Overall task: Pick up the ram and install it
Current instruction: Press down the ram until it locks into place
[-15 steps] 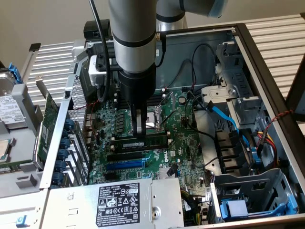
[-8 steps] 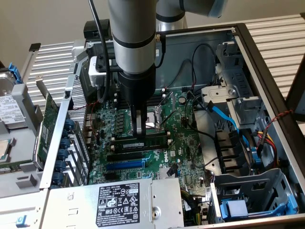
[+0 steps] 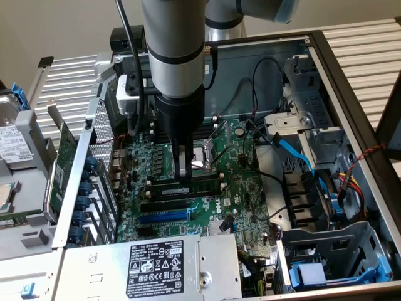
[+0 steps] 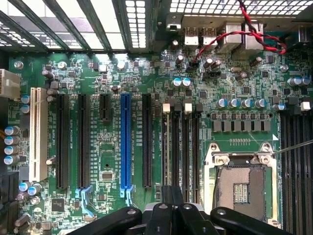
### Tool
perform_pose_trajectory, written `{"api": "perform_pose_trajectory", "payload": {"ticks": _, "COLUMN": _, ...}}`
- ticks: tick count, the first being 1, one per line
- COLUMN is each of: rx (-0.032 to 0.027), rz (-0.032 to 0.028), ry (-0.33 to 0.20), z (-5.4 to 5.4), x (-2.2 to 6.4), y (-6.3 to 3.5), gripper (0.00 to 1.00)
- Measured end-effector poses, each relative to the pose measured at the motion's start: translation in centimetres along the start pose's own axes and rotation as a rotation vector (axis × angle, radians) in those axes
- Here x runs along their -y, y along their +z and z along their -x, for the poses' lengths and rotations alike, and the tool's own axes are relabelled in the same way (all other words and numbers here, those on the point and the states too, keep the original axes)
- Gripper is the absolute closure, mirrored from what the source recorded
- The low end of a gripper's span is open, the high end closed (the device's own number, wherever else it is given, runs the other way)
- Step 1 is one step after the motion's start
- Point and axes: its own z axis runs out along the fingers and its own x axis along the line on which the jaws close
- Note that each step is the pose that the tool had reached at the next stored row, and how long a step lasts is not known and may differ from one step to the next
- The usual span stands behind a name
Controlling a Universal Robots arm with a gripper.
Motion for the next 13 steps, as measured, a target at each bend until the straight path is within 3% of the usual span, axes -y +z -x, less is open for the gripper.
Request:
{"api": "perform_pose_trajectory", "payload": {"ticks": 8, "rx": 0.0001, "rz": -0.0004, "ry": 0.000, "z": 0.0, "x": -0.03, "y": 0.23, "gripper": 0.89}}
{"api": "perform_pose_trajectory", "payload": {"ticks": 10, "rx": 0.0023, "rz": -0.0013, "ry": 0.000, "z": 0.0, "x": -0.04, "y": -0.04, "gripper": 0.89}}
{"api": "perform_pose_trajectory", "payload": {"ticks": 13, "rx": 0.0004, "rz": -0.0008, "ry": 0.000, "z": 0.1, "x": -0.08, "y": -0.96, "gripper": 0.89}}
